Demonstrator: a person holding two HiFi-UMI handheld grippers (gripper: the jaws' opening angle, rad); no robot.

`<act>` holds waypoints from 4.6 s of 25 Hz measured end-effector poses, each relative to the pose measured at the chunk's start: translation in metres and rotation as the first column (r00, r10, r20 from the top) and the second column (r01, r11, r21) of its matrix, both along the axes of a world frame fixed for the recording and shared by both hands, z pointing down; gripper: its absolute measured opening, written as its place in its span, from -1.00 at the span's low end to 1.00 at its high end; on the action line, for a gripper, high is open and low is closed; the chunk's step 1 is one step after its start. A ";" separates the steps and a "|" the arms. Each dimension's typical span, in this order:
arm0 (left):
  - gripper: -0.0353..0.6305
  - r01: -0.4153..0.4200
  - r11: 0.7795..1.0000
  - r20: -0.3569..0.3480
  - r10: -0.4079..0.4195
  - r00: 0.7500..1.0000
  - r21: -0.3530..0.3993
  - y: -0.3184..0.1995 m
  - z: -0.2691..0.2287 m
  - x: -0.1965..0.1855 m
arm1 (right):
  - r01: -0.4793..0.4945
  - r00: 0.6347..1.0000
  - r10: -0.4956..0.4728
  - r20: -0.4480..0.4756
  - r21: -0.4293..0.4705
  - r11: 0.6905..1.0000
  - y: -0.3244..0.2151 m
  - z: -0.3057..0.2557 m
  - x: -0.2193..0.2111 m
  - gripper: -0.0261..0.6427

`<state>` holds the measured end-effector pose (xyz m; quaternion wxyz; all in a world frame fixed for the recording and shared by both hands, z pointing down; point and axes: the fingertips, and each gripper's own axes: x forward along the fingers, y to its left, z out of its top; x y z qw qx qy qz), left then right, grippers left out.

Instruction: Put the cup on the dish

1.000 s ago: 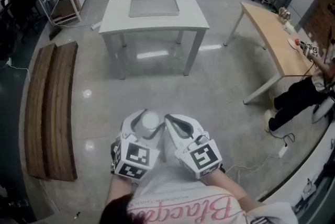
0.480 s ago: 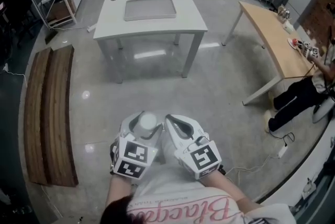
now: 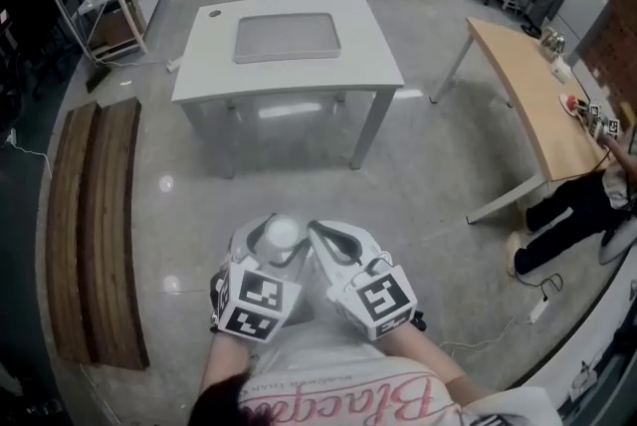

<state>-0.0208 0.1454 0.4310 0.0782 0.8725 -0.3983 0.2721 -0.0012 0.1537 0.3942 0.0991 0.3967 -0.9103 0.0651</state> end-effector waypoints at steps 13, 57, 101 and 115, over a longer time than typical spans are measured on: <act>-0.09 0.056 0.998 -0.021 -0.056 0.998 0.007 -0.099 -0.007 0.020 | 0.082 0.997 -0.082 -0.009 -0.011 0.997 -0.100 -0.005 0.017 -0.92; -0.09 0.065 0.998 -0.032 -0.066 0.997 -0.020 -0.395 0.013 0.000 | 0.006 1.000 -0.007 -0.022 -0.044 0.999 -0.373 0.008 0.009 -0.92; -0.09 0.086 0.996 -0.021 -0.086 0.996 -0.016 -0.573 0.129 0.020 | -0.081 0.992 0.061 -0.106 -0.190 0.979 -0.490 0.063 0.013 -0.92; -0.02 0.109 0.994 -0.017 -0.109 0.994 0.013 -0.570 0.116 0.009 | -0.097 0.991 0.083 -0.104 -0.136 0.986 -0.491 0.048 0.014 -0.92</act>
